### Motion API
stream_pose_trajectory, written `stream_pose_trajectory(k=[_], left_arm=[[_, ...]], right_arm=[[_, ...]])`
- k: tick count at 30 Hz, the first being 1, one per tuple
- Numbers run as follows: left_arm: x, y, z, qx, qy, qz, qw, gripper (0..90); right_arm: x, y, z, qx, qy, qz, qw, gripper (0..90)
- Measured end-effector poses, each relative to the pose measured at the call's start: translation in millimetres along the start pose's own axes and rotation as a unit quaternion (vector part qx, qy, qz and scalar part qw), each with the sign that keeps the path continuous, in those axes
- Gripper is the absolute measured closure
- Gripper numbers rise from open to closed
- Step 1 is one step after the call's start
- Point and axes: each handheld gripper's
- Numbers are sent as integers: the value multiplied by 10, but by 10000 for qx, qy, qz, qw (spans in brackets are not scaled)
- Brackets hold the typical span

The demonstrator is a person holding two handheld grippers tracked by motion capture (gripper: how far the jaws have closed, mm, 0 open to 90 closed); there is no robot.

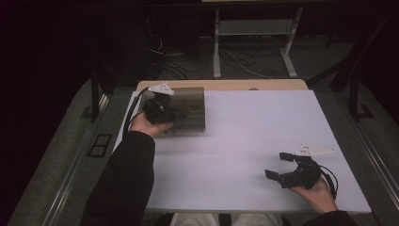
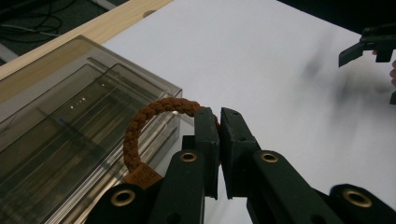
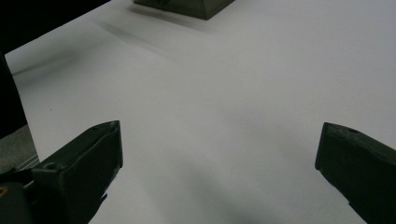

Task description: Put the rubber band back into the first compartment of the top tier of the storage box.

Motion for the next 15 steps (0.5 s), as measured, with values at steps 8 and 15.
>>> stream_pose_trajectory(k=[8, 15], left_arm=[[133, 79, 26, 52, 41, -114, 9999, 852], [245, 137, 53, 113, 1, -194, 9997, 851]], right_arm=[[2, 0, 1, 9, 12, -4, 10000, 1], [-2, 0, 1, 10, 30, -16, 10000, 1]])
Point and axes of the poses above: each handheld gripper's, and its own axes: x roughly backward along the jaws, z roughly out of its underside, y roughly to its left, and after that the axes turned 5 degrees about x, right-handed
